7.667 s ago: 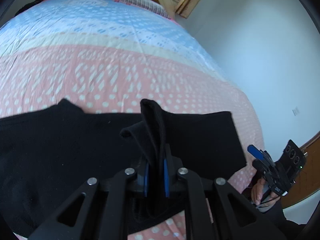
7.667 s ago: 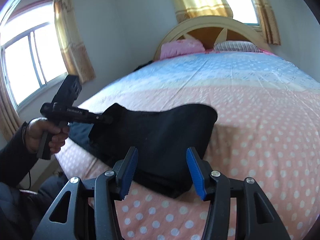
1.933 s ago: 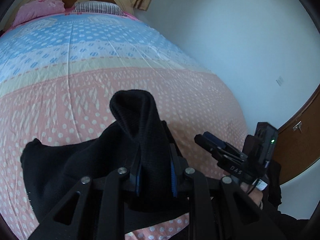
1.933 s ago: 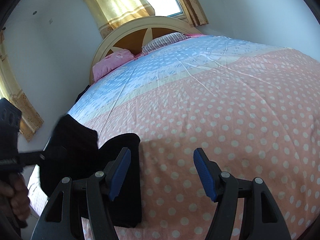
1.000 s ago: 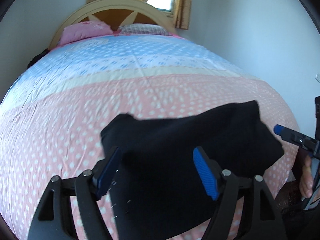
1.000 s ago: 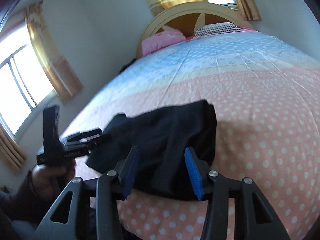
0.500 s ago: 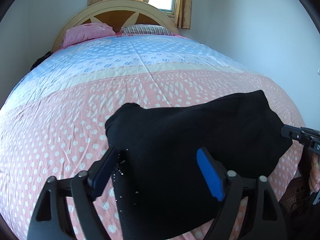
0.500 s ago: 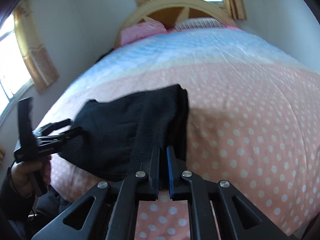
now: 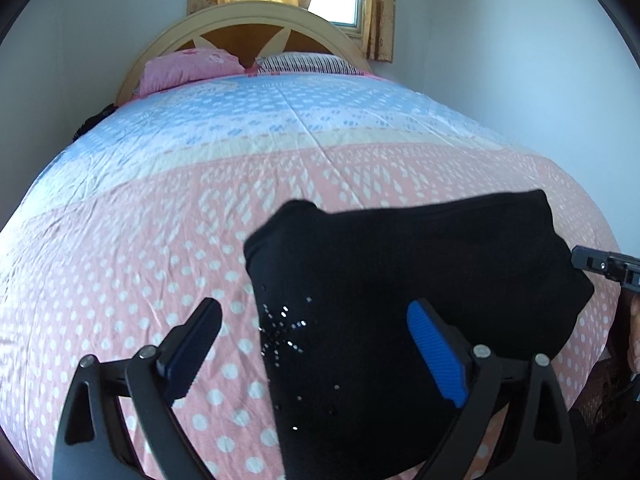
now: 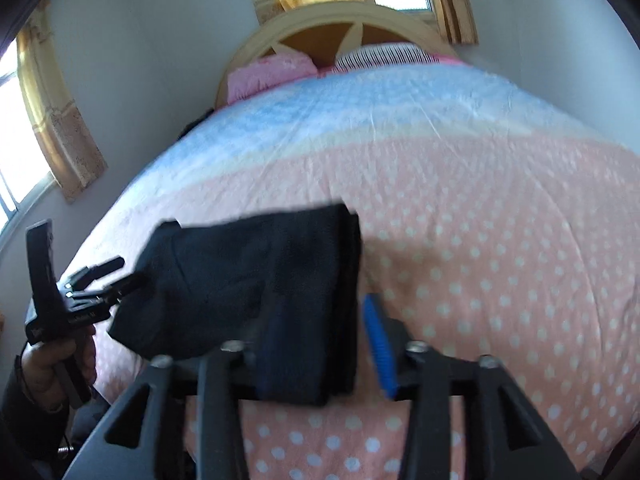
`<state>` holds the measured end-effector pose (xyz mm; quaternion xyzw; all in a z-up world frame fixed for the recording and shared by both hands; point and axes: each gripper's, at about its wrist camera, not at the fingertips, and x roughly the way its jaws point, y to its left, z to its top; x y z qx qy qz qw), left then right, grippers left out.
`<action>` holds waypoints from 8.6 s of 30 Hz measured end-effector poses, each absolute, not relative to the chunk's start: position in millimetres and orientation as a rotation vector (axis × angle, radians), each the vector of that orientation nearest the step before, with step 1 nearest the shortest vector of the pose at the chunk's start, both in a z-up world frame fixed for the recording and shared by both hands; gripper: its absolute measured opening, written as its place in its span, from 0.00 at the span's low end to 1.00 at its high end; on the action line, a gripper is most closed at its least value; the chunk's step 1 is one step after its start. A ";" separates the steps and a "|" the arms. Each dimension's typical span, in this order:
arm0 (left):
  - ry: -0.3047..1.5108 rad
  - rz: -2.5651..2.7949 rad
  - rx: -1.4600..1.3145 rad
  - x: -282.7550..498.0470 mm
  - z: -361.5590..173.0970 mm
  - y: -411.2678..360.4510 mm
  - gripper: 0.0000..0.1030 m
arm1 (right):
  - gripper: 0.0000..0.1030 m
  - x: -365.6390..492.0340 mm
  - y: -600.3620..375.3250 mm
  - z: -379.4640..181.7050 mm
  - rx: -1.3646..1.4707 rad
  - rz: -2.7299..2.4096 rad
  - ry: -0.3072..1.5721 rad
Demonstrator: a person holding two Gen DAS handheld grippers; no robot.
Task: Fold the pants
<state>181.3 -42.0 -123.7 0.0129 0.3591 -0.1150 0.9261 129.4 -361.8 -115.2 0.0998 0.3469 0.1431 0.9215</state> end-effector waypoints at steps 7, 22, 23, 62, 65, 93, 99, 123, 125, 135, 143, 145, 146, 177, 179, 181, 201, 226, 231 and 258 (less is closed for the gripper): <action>0.693 -0.167 0.043 200.0 -118.9 -33.9 0.98 | 0.46 164.2 -328.0 -112.6 0.188 0.429 0.671; 0.793 -0.112 0.019 241.0 -140.5 -16.7 1.00 | 0.51 179.2 -348.0 -140.0 0.264 0.382 0.708; 0.789 -0.114 0.013 236.1 -136.6 -15.4 1.00 | 0.54 172.9 -351.7 -136.9 0.273 0.377 0.692; 0.756 -0.121 -0.072 181.4 -137.2 5.3 1.00 | 0.50 110.6 -346.0 -143.6 0.079 0.325 0.773; 0.773 -0.127 -0.110 183.1 -142.9 10.5 1.00 | 0.09 110.2 -341.1 -146.8 0.049 0.337 0.799; 0.839 -0.267 0.009 205.7 -150.4 -32.3 1.00 | 0.45 176.4 -391.8 -180.6 0.589 0.459 0.893; 0.855 -0.336 -0.026 207.2 -151.3 -31.8 0.83 | 0.30 172.6 -384.7 -178.0 0.566 0.474 0.881; 0.695 -0.313 -0.043 166.2 -89.1 12.4 0.22 | 0.24 199.4 -285.8 -97.1 0.299 0.596 0.802; 0.683 -0.276 -0.035 162.5 -82.8 27.4 0.22 | 0.24 214.0 -262.2 -94.5 0.265 0.631 0.810; 0.686 -0.069 -0.031 148.5 -76.6 108.4 0.21 | 0.24 262.7 -138.5 -94.5 0.159 0.821 0.844; 0.700 0.052 -0.036 133.9 -83.1 153.0 0.20 | 0.24 279.3 -73.7 -105.6 0.169 0.911 0.873; 0.706 0.070 -0.042 130.0 -86.4 162.3 0.20 | 0.24 283.5 -60.5 -109.4 0.173 0.924 0.883; 0.708 0.078 -0.044 129.7 -88.3 166.5 0.20 | 0.24 285.0 -56.3 -111.2 0.173 0.928 0.888; 0.801 0.186 -0.060 135.0 -142.6 206.6 0.50 | 0.46 322.6 -46.2 -177.2 0.237 0.814 1.034; 0.798 0.196 -0.058 133.8 -144.9 209.0 0.60 | 0.50 323.8 -50.1 -179.2 0.260 0.803 1.041; 0.801 0.215 -0.068 133.5 -146.3 213.7 0.68 | 0.53 323.3 -54.0 -178.4 0.273 0.793 1.038; 0.715 0.197 -0.068 72.4 -94.8 198.2 0.89 | 0.61 212.2 -96.4 -84.5 0.157 0.531 0.741; 0.363 0.101 -0.054 1.6 5.6 148.9 1.00 | 0.65 54.3 -93.6 2.7 -0.041 0.530 0.439; 0.360 0.102 -0.049 0.3 7.0 144.1 1.00 | 0.65 49.6 -94.9 5.8 -0.044 0.532 0.428; 0.370 0.116 -0.047 3.4 7.6 143.8 1.00 | 0.65 47.1 -93.6 -3.8 -0.042 0.538 0.436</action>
